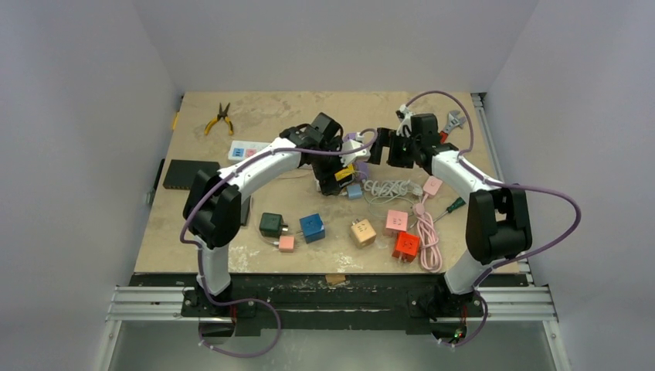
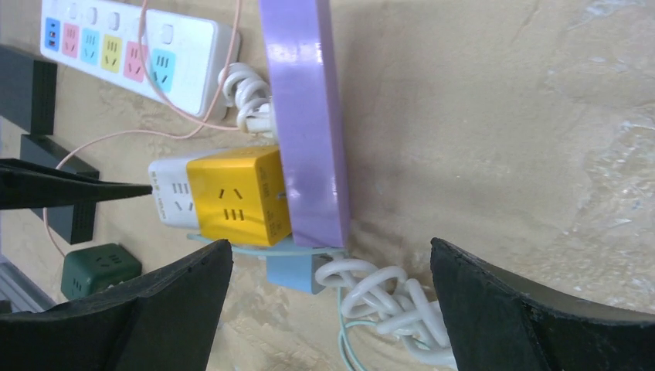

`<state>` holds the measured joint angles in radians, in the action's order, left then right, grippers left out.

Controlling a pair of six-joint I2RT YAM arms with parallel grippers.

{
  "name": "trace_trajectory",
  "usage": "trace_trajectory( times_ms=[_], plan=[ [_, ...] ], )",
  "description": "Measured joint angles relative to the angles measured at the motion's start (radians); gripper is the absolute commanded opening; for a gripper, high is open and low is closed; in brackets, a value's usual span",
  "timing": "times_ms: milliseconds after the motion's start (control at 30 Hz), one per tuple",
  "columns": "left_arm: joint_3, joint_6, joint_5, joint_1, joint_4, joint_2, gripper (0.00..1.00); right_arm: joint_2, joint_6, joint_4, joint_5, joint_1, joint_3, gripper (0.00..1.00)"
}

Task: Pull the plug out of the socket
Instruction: Pick up the socket from the center of the board.

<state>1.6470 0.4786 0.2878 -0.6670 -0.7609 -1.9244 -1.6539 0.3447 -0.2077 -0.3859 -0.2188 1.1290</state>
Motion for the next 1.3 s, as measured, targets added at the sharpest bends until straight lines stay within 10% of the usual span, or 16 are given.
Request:
trace_trajectory(
  times_ms=[633, 1067, 1300],
  plan=[
    [-0.059, 0.081, 0.045, 0.027, 0.036, 0.197, 1.00, -0.052, 0.006, 0.004, 0.101, -0.075, 0.000, 0.99],
    [0.129, -0.011, -0.114, 0.059, 0.097, 0.027, 1.00, -0.060, -0.009, 0.017, 0.142, -0.121, -0.063, 0.97],
    [0.154, -0.010, -0.164, 0.041, 0.090, -0.058, 0.63, -0.005, -0.014, 0.029, 0.142, -0.125, -0.132, 0.96]
  ],
)
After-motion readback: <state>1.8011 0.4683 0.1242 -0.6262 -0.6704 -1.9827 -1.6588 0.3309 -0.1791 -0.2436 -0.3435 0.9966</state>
